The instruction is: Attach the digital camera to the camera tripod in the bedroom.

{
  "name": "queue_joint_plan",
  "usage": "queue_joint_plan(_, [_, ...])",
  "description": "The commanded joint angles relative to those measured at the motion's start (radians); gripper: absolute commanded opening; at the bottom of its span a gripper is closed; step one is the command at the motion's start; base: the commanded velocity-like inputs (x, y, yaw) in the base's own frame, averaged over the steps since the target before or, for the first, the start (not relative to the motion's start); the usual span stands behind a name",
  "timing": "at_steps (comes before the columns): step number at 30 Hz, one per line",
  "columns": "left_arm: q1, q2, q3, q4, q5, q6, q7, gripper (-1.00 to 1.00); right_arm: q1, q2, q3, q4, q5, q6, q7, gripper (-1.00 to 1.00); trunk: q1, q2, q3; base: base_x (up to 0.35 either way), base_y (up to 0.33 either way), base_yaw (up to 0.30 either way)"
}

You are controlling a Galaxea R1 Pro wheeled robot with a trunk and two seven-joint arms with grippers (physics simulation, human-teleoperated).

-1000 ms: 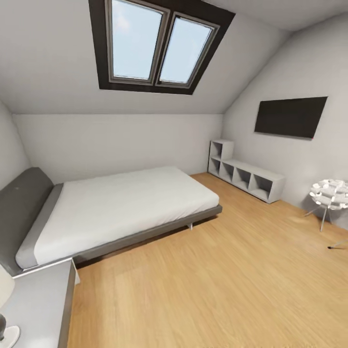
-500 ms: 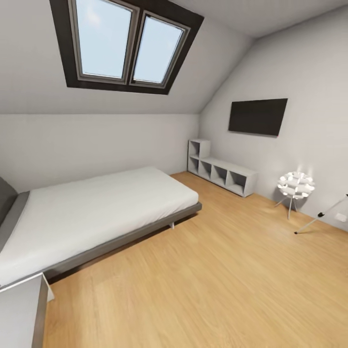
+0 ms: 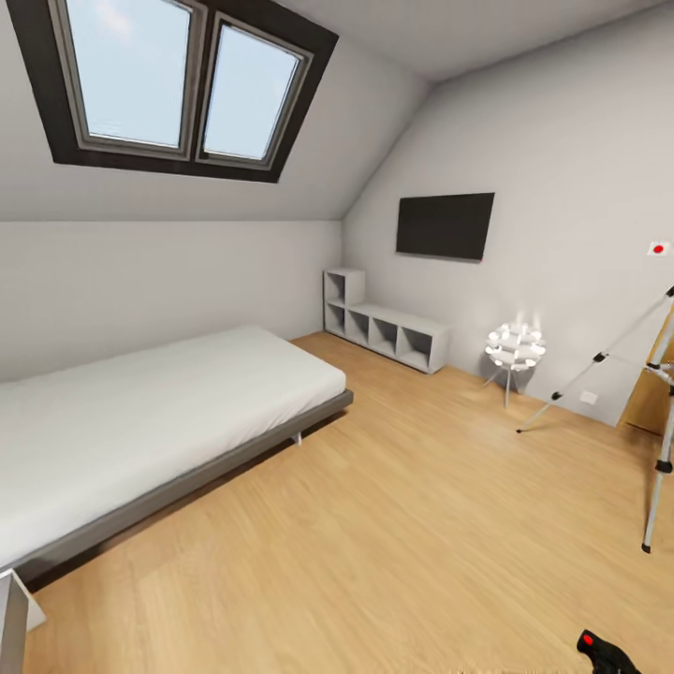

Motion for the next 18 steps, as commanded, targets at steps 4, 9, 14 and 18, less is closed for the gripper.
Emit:
queue_joint_plan(4, [0.001,-0.001,0.000,-0.001,0.006,-0.002,0.000,1.00,0.000,-0.001,0.001,0.000,0.009,0.000,0.000,1.00,0.000,0.000,-0.001,0.000,0.000,-0.297])
queue_joint_plan(9, [0.001,-0.001,-0.001,-0.001,0.006,-0.002,-0.001,1.00,0.000,-0.001,0.000,-0.001,0.010,-0.001,-0.002,1.00,0.000,0.000,-0.001,0.000,0.000,-0.297])
queue_joint_plan(14, [0.001,-0.002,0.002,-0.001,0.006,-0.001,0.000,1.00,0.000,-0.001,-0.002,-0.002,0.010,0.006,-0.010,1.00,0.000,0.000,-0.001,0.000,0.000,-0.297])
queue_joint_plan(18, [0.001,-0.003,0.002,-0.001,0.006,-0.001,0.000,1.00,0.000,0.004,-0.003,-0.002,0.010,0.009,-0.011,1.00,0.000,0.000,-0.001,0.000,0.000,-0.297])
